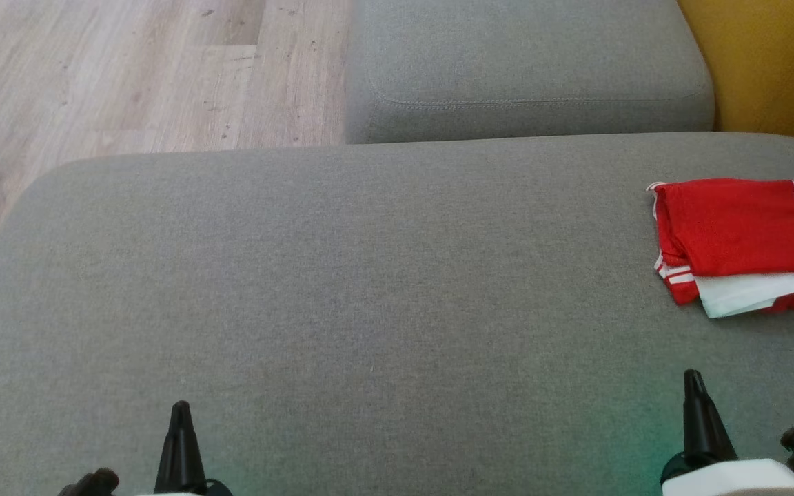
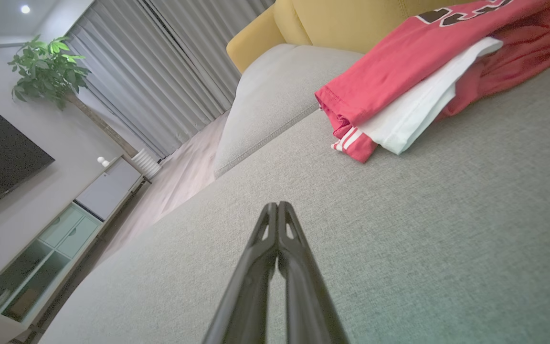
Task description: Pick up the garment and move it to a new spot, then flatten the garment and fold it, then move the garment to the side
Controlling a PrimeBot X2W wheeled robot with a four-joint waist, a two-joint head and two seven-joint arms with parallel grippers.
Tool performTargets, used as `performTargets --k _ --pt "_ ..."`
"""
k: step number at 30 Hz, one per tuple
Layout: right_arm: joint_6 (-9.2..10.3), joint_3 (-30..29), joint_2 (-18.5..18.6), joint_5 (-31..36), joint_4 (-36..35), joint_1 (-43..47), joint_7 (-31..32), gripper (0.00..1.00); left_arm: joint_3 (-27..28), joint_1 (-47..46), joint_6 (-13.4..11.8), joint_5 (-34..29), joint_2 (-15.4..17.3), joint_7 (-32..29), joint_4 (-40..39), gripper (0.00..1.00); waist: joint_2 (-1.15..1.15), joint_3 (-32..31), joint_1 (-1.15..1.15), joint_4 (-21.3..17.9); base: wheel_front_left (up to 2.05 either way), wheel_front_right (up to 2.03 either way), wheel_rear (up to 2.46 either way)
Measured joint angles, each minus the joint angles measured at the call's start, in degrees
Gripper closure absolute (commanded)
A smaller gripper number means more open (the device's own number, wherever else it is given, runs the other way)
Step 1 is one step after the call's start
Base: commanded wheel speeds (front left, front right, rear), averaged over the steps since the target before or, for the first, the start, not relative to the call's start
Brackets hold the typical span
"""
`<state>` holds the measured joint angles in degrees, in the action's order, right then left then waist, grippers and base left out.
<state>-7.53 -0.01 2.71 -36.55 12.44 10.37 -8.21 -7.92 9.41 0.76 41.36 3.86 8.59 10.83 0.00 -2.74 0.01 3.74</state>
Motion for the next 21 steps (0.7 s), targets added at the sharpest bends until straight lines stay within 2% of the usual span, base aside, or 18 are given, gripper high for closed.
performTargets --k 21 --pt "0.0 -1.2 0.1 -15.0 0.7 -3.3 3.3 1.0 2.3 -2.8 1.8 13.9 0.1 -3.1 1.1 1.0 0.0 0.8 0.0 -1.0 0.0 0.0 0.0"
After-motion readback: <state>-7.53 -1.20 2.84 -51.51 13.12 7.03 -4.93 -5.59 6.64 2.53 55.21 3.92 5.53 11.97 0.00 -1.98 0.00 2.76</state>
